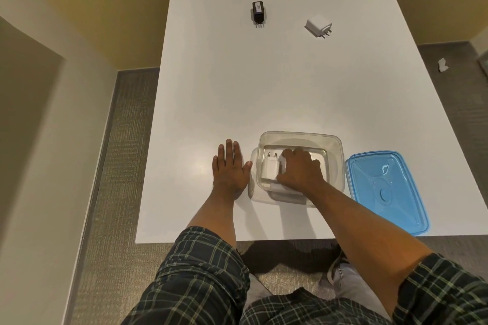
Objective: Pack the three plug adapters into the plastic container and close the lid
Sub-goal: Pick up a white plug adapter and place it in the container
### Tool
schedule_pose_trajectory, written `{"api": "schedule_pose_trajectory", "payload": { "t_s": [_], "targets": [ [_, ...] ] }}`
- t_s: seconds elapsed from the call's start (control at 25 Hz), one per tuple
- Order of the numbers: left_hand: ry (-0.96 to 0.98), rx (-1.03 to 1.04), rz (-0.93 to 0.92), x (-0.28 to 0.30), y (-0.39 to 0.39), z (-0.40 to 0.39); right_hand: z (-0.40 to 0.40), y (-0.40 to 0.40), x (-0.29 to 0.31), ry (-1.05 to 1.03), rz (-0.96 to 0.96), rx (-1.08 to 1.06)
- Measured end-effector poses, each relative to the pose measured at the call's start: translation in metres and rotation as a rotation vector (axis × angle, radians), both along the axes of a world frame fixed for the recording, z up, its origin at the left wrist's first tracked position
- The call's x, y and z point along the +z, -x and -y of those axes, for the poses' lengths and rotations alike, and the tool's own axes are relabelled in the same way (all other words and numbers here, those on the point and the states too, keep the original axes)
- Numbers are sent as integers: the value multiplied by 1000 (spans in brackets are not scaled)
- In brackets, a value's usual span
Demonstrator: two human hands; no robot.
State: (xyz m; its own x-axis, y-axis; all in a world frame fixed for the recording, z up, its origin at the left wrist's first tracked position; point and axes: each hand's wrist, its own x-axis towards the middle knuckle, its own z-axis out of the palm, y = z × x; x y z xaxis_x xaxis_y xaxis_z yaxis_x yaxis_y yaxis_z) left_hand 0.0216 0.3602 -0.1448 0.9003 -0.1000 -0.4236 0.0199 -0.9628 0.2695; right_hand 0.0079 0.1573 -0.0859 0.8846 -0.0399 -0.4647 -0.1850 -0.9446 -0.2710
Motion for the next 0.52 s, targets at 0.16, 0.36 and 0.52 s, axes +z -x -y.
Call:
{"api": "schedule_pose_trajectory", "payload": {
  "t_s": [0.16, 0.36, 0.52],
  "targets": [
    [-3, 2, -9, 0, -1, 0, 12, 1, -3, 11, -20, 83],
    [-10, 1, 1, 1, 0, 1, 26, -4, 4, 60, -57, 212],
    [-21, -4, 10, 3, 0, 1, 33, -8, 5, 73, -50, 282]
  ]
}}
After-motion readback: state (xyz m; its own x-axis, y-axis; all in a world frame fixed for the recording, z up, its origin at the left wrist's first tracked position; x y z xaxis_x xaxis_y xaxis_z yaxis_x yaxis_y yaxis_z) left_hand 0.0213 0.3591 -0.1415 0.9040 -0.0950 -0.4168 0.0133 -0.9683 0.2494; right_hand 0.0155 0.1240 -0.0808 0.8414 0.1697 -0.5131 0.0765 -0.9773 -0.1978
